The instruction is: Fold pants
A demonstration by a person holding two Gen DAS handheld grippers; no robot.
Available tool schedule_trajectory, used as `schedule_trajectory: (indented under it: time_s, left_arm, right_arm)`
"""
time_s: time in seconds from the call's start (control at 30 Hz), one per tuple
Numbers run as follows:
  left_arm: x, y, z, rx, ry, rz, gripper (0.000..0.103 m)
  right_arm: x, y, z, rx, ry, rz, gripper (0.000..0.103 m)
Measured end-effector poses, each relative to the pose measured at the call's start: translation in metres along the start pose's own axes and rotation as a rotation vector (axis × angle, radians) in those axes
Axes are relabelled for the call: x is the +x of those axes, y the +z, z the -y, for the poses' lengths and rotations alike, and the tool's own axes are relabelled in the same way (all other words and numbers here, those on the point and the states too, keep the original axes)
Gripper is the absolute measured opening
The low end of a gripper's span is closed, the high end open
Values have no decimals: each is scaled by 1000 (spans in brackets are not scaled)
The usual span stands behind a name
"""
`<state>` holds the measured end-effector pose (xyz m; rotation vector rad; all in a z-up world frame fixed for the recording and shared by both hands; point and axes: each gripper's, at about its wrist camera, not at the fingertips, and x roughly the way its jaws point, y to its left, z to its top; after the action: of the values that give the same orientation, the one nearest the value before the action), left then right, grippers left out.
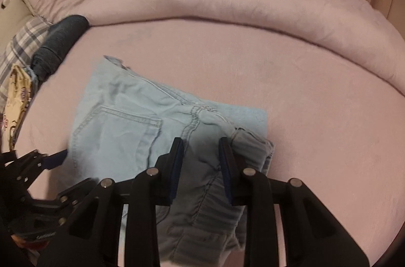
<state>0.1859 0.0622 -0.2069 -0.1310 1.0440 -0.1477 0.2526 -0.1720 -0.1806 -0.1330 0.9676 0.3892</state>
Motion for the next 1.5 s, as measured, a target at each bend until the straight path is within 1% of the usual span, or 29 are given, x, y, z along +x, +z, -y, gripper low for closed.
schedule_trajectory:
  time_s: [0.07,0.13,0.2,0.3,0.43,0.47,0.53,0.57,0.6,0.7,0.83,0.9,1.0,1.07,1.1,1.13,1.2,1.3,1.37,1.4,1.5]
  left_arm:
    - [-2,-1,-2,-10,4,-3,67]
    - [-5,-1,-2,-11,10,-7,67]
    - [-7,0,1,-6,20,-5,67]
    - [-16,0,5,2,41,4,67]
    - [-39,-4,8,9,44,38,67]
    - [-48,-6,9,13,45,53,67]
    - [-60,-8,11,23,50,77,67]
    - [-67,-9,12,27,56,89,67]
    - [-74,-10,13,28,61,100,67]
    - [-92,-13,17,34,65,131,67]
    - [-119,-19,27,45,82,167,67]
    - [-132,-21,33,51,90,174,67]
    - [-145,-21,37,44,102,164,67]
    - [-157,-22,39,33,117,165,69]
    - [-162,-22,40,27,124,168,70]
    - [-169,-23,41,23,131,176,73]
    - [-181,-23,43,19,159,189,74]
    - [-196,-23,49,19,186,191,76]
    - [-205,-23,53,19,194,193,83]
    - [-208,-24,56,20,201,198,87]
    - [-218,-23,60,17,212,208,88]
  right_arm:
    - [-13,-8,-2,3,20,26,30]
    - [-25,-19,-1,14,34,33,29]
    - [-24,-32,0,11,25,7,29]
    - [-7,-47,4,11,-12,-65,30]
    - [-9,-49,8,38,-12,-53,30]
    - [-15,-49,9,55,-10,-53,30]
    - [-30,-52,8,69,7,-33,35]
    - [-38,-54,6,71,15,-27,39]
    - [-41,-57,4,70,14,-24,40]
    - [-58,-65,0,64,1,-19,40]
    - [-84,-68,-7,59,11,5,42]
    - [-102,-69,-15,47,13,26,47]
    - [-128,-69,-23,30,12,44,52]
    - [-142,-68,-28,15,-12,50,55]
    - [-147,-67,-30,8,-19,53,61]
    - [-155,-66,-32,4,-24,58,63]
    - [-168,-64,-35,3,-11,67,73]
    - [-187,-63,-39,4,1,77,82]
    - [-196,-63,-43,-3,1,85,85]
    - [-201,-63,-45,-5,2,87,89]
    - [-214,-64,-48,-5,0,93,90]
